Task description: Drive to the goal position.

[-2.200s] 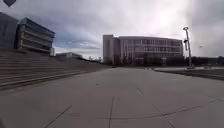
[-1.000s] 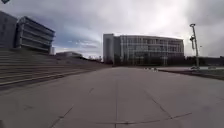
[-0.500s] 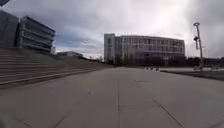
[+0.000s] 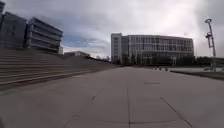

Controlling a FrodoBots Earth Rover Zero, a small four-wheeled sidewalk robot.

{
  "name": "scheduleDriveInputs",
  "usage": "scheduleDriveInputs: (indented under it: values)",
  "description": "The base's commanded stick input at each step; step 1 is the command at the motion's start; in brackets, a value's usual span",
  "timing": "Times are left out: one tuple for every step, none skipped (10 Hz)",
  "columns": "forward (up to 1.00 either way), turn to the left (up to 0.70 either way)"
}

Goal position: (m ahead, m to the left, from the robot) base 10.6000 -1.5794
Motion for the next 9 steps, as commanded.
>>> scheduleDriveInputs:
  values:
    - [0.7, 0.03]
    - [0.7, 0.03]
    - [0.7, 0.03]
    - [0.7, 0.02]
    - [0.7, 0.02]
    - [0.7, 0.02]
    - [0.7, 0.0]
    - [0.7, -0.03]
    - [0.7, -0.19]
